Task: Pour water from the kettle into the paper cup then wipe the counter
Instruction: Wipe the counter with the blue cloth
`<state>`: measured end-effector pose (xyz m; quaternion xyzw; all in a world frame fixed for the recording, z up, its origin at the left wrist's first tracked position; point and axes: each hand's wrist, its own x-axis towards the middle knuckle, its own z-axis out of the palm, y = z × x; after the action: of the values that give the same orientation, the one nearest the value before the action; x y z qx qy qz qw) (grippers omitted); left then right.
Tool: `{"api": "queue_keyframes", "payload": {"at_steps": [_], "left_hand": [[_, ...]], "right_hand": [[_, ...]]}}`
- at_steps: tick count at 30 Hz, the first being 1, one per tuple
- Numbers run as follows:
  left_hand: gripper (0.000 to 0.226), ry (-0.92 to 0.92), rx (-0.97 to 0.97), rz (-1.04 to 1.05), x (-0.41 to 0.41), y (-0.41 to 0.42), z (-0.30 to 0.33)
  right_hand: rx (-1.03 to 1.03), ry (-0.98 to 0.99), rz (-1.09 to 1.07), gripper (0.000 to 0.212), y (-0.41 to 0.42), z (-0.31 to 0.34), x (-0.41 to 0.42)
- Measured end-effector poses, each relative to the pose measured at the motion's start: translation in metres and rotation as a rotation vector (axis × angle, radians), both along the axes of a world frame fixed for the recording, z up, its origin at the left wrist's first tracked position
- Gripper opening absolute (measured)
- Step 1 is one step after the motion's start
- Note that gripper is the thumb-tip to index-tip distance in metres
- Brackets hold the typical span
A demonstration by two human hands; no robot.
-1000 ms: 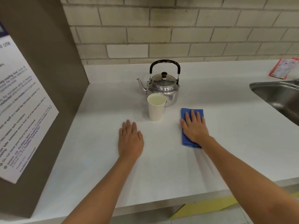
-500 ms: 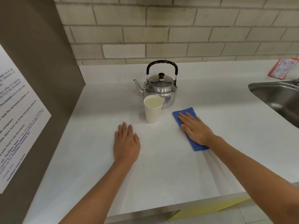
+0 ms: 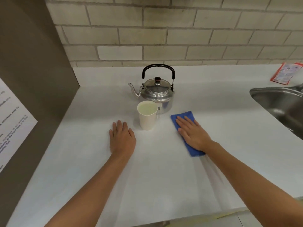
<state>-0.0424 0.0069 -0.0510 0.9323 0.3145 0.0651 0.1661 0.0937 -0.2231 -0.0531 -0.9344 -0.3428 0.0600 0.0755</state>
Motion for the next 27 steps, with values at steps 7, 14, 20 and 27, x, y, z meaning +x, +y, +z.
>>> {"api": "queue_keyframes", "payload": {"at_steps": [7, 14, 20, 27], "left_hand": [[0.049, 0.020, -0.035, 0.038, 0.007, 0.003, -0.001], [0.048, 0.015, -0.036, 0.048, 0.021, 0.007, 0.001], [0.048, 0.015, -0.002, 0.096, 0.031, 0.002, -0.005], [0.047, -0.021, 0.079, 0.122, 0.035, -0.001, -0.013]], "right_hand": [[-0.003, -0.010, 0.002, 0.053, 0.038, -0.006, 0.000], [0.032, -0.017, 0.048, 0.050, 0.002, -0.001, 0.045], [0.010, -0.042, -0.051, 0.053, 0.028, -0.001, 0.037], [0.035, -0.053, 0.093, 0.048, -0.017, -0.003, 0.072]]}}
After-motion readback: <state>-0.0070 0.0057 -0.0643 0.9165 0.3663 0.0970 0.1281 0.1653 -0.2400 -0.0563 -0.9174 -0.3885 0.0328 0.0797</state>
